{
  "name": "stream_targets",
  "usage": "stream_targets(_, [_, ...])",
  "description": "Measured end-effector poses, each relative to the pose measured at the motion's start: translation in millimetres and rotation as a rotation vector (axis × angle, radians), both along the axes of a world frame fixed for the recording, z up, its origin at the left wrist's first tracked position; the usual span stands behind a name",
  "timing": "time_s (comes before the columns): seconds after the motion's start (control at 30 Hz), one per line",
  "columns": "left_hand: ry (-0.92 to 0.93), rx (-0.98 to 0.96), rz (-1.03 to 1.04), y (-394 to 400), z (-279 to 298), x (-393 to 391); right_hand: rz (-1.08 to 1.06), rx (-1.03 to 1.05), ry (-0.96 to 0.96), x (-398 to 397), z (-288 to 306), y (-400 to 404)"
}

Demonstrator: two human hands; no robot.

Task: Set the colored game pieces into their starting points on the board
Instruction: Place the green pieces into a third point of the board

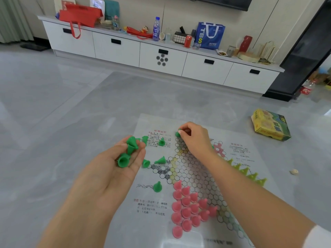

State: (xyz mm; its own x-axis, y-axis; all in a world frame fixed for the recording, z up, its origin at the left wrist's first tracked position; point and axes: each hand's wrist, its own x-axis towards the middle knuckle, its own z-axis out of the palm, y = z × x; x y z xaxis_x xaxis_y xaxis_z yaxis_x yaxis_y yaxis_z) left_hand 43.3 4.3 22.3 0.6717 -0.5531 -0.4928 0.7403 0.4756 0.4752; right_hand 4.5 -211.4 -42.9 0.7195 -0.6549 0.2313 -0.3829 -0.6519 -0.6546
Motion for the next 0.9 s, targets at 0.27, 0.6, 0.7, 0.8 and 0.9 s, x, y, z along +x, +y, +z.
stream_targets(0.27, [-0.014,-0.003,-0.024,-1.7,-2.0,-1.8,-0.010,0.006,-0.010,0.9,-2.3,1.2])
stream_targets(0.6, [-0.316,0.269,-0.085,-21.1,-22.3,5.2,0.009,0.112,-0.034,-7.7,7.9,7.8])
stream_targets(0.7, [-0.614,0.448,-0.178,-31.8,-31.9,13.2,-0.026,0.233,-0.150,-18.7,18.0,13.7])
stream_targets(0.8, [-0.929,0.596,-0.212,-45.2,-31.0,34.1,0.002,0.423,-0.217,-26.3,26.2,20.8])
stream_targets(0.9, [-1.172,0.658,-0.203,-63.1,-26.9,50.4,0.012,0.514,-0.258,-26.8,25.6,23.4])
